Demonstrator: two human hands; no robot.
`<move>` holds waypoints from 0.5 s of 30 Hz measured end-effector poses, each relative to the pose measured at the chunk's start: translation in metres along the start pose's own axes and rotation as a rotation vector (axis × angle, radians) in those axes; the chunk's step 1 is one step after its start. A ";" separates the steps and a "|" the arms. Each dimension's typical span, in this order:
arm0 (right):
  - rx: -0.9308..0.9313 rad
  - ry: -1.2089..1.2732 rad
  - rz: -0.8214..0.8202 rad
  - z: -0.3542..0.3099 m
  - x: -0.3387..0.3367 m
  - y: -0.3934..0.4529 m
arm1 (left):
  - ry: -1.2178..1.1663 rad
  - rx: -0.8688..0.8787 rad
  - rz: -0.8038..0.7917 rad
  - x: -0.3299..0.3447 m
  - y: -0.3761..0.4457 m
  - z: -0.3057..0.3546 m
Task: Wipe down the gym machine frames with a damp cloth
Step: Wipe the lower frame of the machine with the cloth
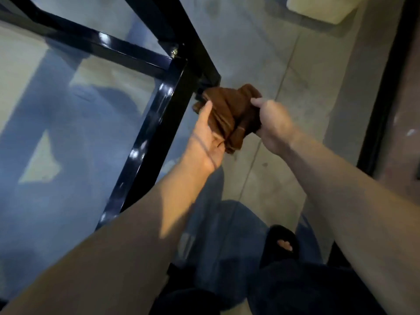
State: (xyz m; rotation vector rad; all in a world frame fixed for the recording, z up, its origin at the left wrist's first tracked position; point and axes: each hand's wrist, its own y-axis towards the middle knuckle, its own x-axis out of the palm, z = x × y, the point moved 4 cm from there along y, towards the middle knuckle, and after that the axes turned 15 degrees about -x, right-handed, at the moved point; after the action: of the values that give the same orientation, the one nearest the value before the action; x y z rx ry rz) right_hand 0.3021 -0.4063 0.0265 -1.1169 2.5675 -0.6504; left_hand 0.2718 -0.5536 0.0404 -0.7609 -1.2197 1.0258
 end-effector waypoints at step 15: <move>-0.217 -0.090 -0.267 -0.073 -0.005 0.054 | 0.412 0.707 0.052 0.043 0.052 0.089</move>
State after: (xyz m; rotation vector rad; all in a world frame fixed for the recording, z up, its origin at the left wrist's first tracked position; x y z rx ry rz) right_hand 0.2423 -0.3483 0.0627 -1.5408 2.4794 -0.3711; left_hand 0.1754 -0.4995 0.0283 -0.4092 -0.4295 1.1711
